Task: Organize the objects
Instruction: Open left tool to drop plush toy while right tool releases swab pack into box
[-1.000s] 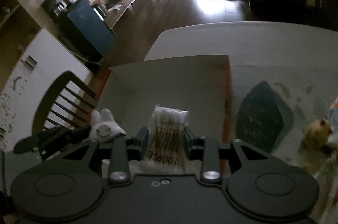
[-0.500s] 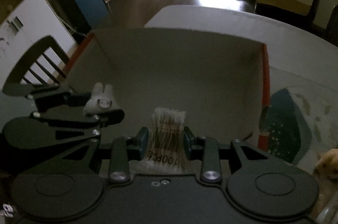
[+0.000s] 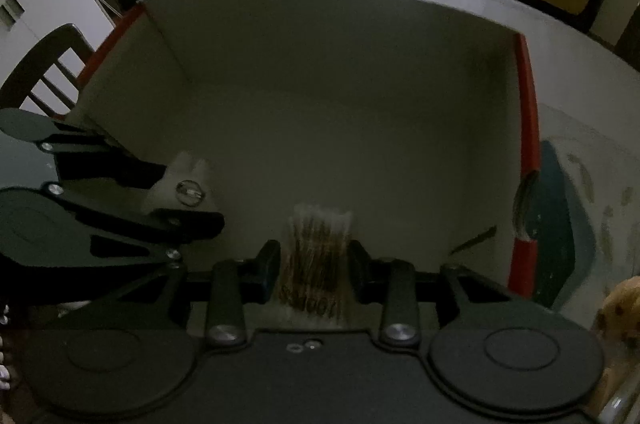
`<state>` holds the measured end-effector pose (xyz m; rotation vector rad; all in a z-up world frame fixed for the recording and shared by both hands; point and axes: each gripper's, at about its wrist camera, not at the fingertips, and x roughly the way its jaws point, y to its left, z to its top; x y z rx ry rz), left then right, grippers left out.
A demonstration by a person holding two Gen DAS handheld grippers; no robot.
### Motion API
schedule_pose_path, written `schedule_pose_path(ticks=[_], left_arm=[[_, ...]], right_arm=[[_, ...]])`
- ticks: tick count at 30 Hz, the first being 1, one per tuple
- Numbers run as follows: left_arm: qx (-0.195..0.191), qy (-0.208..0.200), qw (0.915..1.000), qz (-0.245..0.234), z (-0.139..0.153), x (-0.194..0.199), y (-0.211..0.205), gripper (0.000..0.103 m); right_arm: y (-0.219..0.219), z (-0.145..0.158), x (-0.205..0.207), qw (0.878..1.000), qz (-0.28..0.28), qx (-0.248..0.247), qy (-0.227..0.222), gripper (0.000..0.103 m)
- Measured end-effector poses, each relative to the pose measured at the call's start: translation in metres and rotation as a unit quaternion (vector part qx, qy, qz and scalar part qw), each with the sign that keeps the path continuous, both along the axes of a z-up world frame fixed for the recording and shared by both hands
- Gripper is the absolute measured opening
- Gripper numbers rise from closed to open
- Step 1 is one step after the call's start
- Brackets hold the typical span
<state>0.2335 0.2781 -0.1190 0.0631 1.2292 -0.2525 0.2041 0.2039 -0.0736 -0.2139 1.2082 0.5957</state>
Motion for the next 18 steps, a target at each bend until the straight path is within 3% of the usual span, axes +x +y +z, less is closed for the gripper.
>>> schedule_pose_path(ticks=[3,8,12,18], left_arm=[[-0.002,0.003,1.0000,0.001,0.001,-0.001,0.002,0.047],[-0.012,-0.009,0.9998,0.013,0.005,-0.003,0.009,0.064],[-0.015,-0.035,0.9991,0.017,0.013,-0.004,0.010,0.064],[-0.024,-0.073,0.9968,0.024,0.033,-0.023,0.005,0.064]], right_arm=[[-0.001,0.002,-0.003,1.000,0.011,0.001,0.003,0.043],[-0.006,0.013,-0.017,1.000,0.028,0.010,-0.006,0.047],[-0.019,0.031,-0.020,0.999,0.032,0.033,-0.015,0.054],[-0.039,0.058,-0.026,0.996,0.032,0.073,-0.026,0.054]])
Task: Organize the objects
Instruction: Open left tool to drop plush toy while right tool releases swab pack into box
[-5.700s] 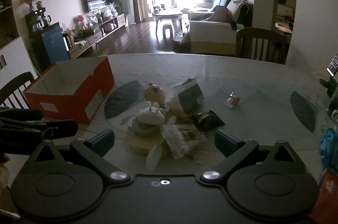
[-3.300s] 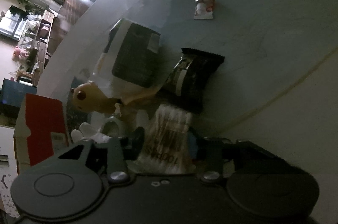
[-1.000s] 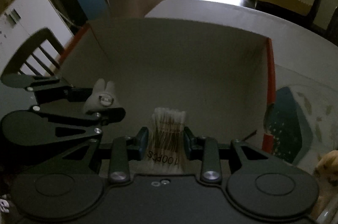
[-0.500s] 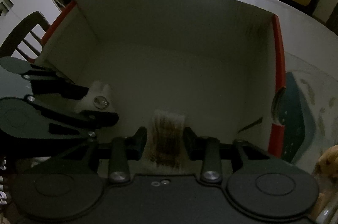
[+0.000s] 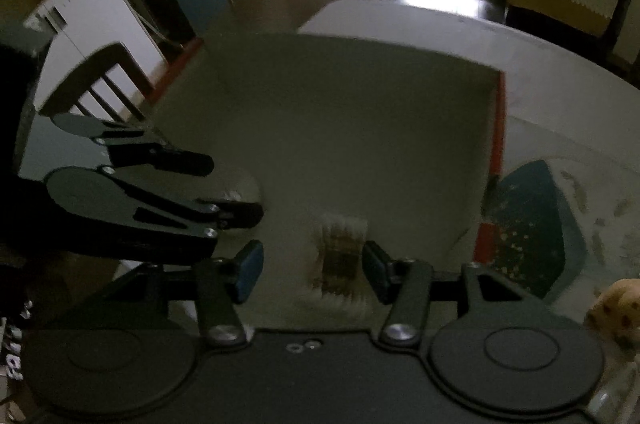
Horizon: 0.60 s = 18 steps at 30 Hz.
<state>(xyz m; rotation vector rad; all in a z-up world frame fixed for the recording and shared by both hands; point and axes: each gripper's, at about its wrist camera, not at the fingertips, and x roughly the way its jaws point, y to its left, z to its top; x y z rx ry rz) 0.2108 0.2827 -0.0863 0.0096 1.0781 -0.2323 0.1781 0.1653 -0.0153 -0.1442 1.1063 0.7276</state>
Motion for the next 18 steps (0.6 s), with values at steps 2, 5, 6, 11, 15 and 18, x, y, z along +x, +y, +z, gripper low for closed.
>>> schedule_pose_path(ticks=[2,5,6,11,15,18], left_arm=[[-0.001,-0.017,0.9999,0.002,0.010,-0.009,-0.002,0.064],[-0.007,-0.040,0.9992,0.005,0.030,-0.019,-0.011,0.064],[-0.011,-0.045,0.9989,0.004,0.037,-0.023,-0.010,0.064],[-0.015,-0.081,0.9965,0.006,0.068,-0.044,-0.028,0.064],[-0.017,-0.107,0.9941,0.004,0.087,-0.066,-0.050,0.066],[-0.020,-0.125,0.9919,0.002,0.096,-0.080,-0.070,0.076]], right_arm=[[-0.008,0.009,-0.002,1.000,-0.001,0.013,-0.005,0.055],[-0.021,0.024,-0.006,0.999,-0.001,0.034,-0.012,0.055],[-0.024,0.028,-0.007,0.999,-0.001,0.039,-0.016,0.055],[-0.049,0.049,-0.018,0.997,-0.002,0.069,-0.027,0.058],[-0.071,0.060,-0.030,0.996,-0.001,0.080,-0.043,0.063],[-0.089,0.065,-0.036,0.995,-0.006,0.085,-0.054,0.067]])
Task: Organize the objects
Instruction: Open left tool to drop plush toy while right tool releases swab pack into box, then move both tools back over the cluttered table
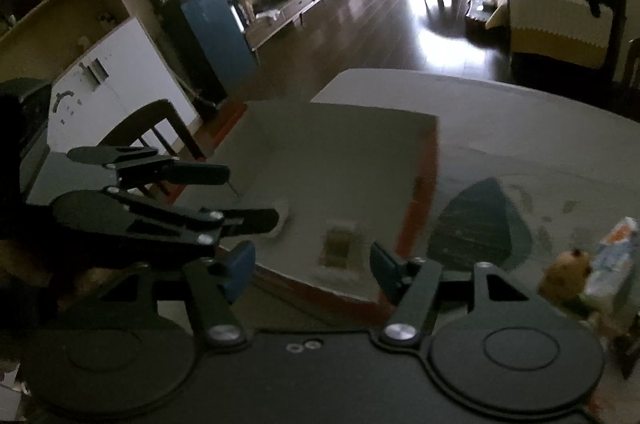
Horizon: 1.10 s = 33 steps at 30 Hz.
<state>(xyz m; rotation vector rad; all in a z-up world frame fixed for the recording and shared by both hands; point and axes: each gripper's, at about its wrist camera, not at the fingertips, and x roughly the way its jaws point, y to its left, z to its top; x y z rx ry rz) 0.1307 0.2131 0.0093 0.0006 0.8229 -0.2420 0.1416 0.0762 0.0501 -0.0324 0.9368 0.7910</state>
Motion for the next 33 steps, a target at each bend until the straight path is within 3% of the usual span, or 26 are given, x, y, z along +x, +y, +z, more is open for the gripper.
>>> schedule_pose_path(ticks=[10,19,25,28,33], left_arm=[[-0.005,-0.017,0.9996,0.020,-0.003,-0.020,-0.073,0.077],[-0.021,-0.015,0.9996,0.015,-0.018,-0.034,-0.133,0.084],[-0.008,-0.006,0.9999,-0.006,-0.037,-0.036,-0.174,0.092],[-0.002,-0.006,0.9999,-0.016,-0.047,-0.037,-0.192,0.103],[0.010,-0.012,0.9994,-0.032,-0.061,-0.037,-0.221,0.103]], right_arm=[[-0.084,0.004,-0.008,0.999,-0.028,0.016,-0.028,0.086],[-0.165,-0.016,-0.013,0.997,-0.072,0.001,-0.037,0.087],[-0.211,-0.035,-0.012,0.994,-0.110,-0.015,-0.025,0.087],[-0.230,-0.043,-0.011,0.992,-0.125,-0.024,-0.021,0.087],[-0.257,-0.053,-0.005,0.989,-0.146,-0.035,-0.019,0.087]])
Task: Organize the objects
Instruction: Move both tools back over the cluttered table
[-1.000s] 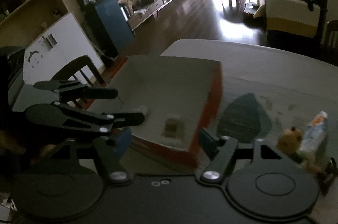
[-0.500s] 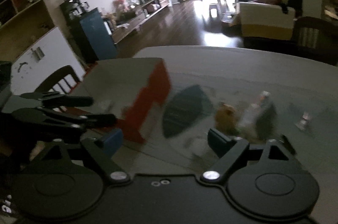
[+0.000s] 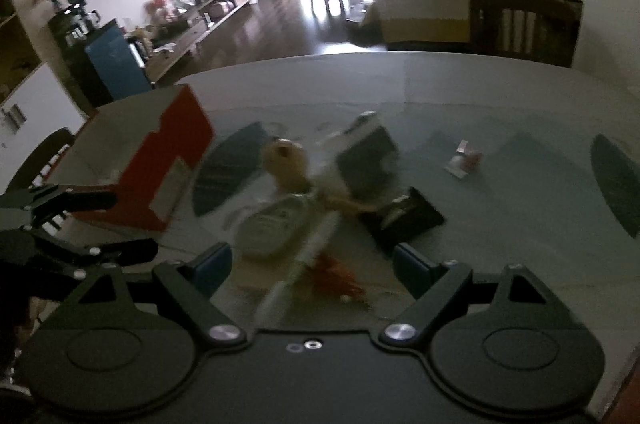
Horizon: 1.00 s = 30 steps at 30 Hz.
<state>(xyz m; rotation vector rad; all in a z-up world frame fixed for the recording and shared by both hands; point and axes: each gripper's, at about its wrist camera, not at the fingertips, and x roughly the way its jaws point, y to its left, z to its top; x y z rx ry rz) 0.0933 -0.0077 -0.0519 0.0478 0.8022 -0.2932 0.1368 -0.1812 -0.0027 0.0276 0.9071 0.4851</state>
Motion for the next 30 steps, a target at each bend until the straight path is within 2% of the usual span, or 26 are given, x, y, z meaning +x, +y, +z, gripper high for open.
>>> schedule_pose_path(ticks=[9,14,21,30], left_arm=[[0.009,0.034,0.9987,-0.036,-0.026,0.015,-0.050,0.103],[0.022,0.032,0.9979,-0.051,-0.037,0.015,-0.078,0.103],[0.023,0.046,0.9965,-0.066,-0.048,0.020,-0.103,0.103],[0.025,0.055,0.9970,-0.048,-0.059,0.029,-0.115,0.102]], right_arm=[[-0.029,-0.022,0.027,0.999,-0.032,-0.024,0.010,0.087],[-0.034,-0.038,0.045,0.998,-0.035,-0.042,0.018,0.087],[-0.031,-0.060,0.071,0.997,-0.022,-0.062,0.037,0.087],[-0.017,-0.081,0.093,0.995,0.018,-0.078,0.052,0.087]])
